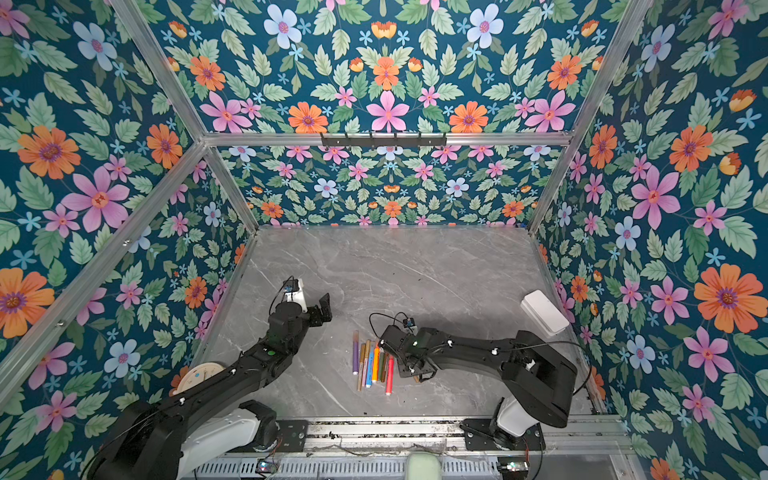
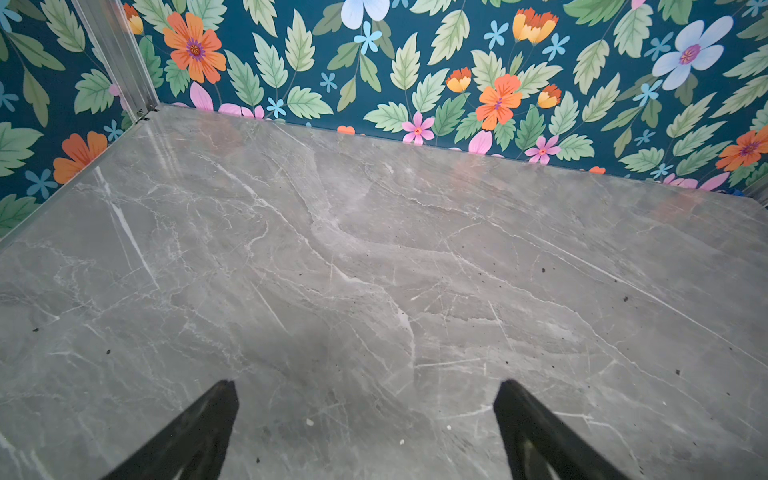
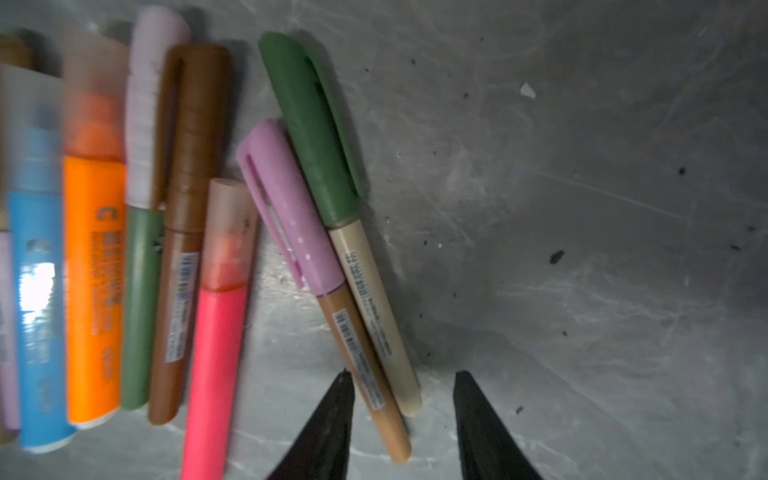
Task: Open the pen caps
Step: 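Lower the right gripper onto the green-capped marker and close on its barrel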
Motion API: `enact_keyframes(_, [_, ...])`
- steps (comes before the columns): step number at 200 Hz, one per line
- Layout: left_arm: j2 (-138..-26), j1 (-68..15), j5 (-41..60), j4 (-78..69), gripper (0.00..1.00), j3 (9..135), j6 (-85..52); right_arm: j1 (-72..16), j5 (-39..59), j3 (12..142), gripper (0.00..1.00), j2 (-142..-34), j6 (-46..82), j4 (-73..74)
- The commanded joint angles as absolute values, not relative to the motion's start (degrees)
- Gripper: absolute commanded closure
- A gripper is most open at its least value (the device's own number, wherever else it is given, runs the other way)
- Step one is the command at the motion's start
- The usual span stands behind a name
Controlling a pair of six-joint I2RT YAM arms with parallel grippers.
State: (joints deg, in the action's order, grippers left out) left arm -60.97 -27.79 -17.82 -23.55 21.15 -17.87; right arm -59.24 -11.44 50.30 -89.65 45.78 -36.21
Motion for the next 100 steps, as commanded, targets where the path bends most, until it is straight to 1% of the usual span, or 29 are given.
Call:
enact_keyframes(1, [-61.17,-27.70,-17.32,-23.92,0.00,21.53,-18.22,-59.30,-13.36,50.62,0.60,-91.36,45.55,-38.15])
enact_keyframes(61, [-61.34,-27.76,-17.10,-23.77,0.00,21.71,-18.13,-59.24,-13.35,50.74,0.62,-93.42,45.36,-37.27])
enact_keyframes(87, [-61.26,-27.70,-17.10,-23.74,0.00,21.71,-18.03,-59.28,-12.36,50.00,0.62,-91.80,44.67,-35.54])
enact_keyframes(100, [-61.35,-27.69,-17.05,-23.82,0.00,21.79,-18.06,-59.25,-11.94,50.01,0.60,-90.32,43.93,-35.26])
